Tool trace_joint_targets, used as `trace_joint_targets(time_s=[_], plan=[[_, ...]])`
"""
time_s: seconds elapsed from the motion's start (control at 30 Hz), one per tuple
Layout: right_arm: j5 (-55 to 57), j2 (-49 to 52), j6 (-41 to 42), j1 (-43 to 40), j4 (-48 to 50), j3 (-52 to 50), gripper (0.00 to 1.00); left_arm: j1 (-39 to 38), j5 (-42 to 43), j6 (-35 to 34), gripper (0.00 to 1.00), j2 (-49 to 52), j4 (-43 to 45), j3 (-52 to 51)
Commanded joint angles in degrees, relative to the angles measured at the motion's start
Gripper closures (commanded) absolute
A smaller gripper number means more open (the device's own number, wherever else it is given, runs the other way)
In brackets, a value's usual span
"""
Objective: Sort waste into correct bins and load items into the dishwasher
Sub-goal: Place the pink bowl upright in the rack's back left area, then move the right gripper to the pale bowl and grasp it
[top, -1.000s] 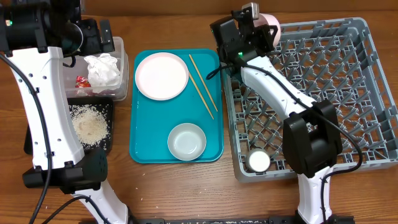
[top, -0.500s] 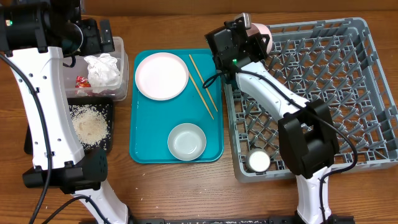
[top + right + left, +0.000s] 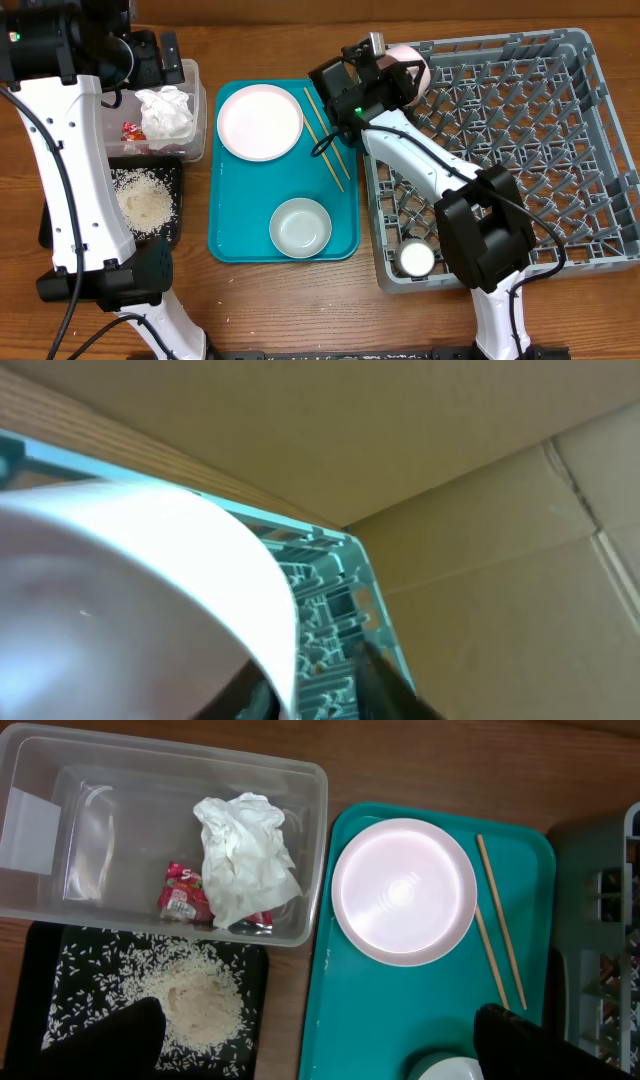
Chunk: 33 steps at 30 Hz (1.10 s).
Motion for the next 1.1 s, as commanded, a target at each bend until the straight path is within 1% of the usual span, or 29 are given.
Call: trace_joint_targets(time_s=[0.0, 0.07, 0.1, 0.23, 0.3, 0.37, 0.47, 0.53, 0.63, 0.73, 0.77, 0.8, 0.83, 0.9, 0.93, 1.0, 1.07], plan=[[1.6, 0.4, 0.5, 0.2, -1.1, -0.2, 0.64, -0.4, -0.6, -0.3, 0.0, -1.0, 0.1, 1.2], [1.6, 0.4, 0.5, 0.9, -1.4, -0.2, 0.57, -0.4, -0.6, -0.3, 0.0, -1.0, 0.1, 1.2], [1.6, 0.4, 0.5, 1.4, -1.6, -0.2, 0.51, -0.4, -0.6, -0.3, 0.0, -1.0, 0.1, 1.2], [1.5, 0.4, 0.5, 3.8, -1.5, -0.2, 0.4, -0.4, -0.6, -0.3, 0.0, -1.0, 0.1, 1.2], [1.5, 0.4, 0.5, 4.9, -1.5, -0.2, 0.29, -0.4, -0.6, -0.3, 0.0, -1.0, 0.1, 1.2], [1.5, 0.3, 0.5, 5.5, -1.5, -0.1, 0.24, -0.4, -0.6, -0.3, 0.0, -1.0, 0.1, 1.2], [0.5, -0.4, 0.5, 6.1, -1.5, -0.1, 0.2, -0.4, -0.6, -0.3, 0.0, -1.0, 0.1, 1.2], [-1.6, -1.6, 0.6, 6.3, -1.6, -0.1, 0.2, -0.4, -0.6, -0.3, 0.0, -1.0, 0.1, 1.2], [-7.2, -5.6, 2.3, 6.4, -1.7, -0.1, 0.19, -0.4, -0.6, -0.3, 0.0, -1.0, 0.1, 1.2], [-14.8, -10.6, 4.5, 6.7, -3.8, -0.1, 0.18, -0.4, -0.6, -0.3, 0.0, -1.0, 0.1, 1.2], [-27.4, -15.1, 9.6, 7.0, -9.4, -0.1, 0.17, -0.4, -0.6, -0.3, 0.0, -1.0, 0.1, 1.2], [-36.3, -17.0, 13.2, 7.0, -13.1, -0.1, 0.17, -0.4, -0.6, -0.3, 0.0, -1.0, 0.1, 1.2], [-48.4, -18.6, 16.9, 7.0, -17.9, -0.1, 0.14, -0.4, -0.6, -0.3, 0.0, -1.0, 0.1, 1.2], [-63.5, -19.1, 21.1, 7.0, -22.8, -0.1, 0.16, -0.4, -0.6, -0.3, 0.0, -1.0, 0.1, 1.2], [-71.9, -18.8, 24.3, 7.0, -25.5, -0.3, 0.2, -0.4, -0.6, -0.3, 0.0, -1.0, 0.1, 1.2], [-84.2, -18.1, 27.4, 7.2, -27.3, -1.9, 0.23, -0.4, -0.6, -0.3, 0.0, -1.0, 0.1, 1.2], [-88.8, -18.0, 27.7, 8.5, -25.2, -5.6, 0.24, -0.4, -0.6, -0.3, 0.0, -1.0, 0.1, 1.2]])
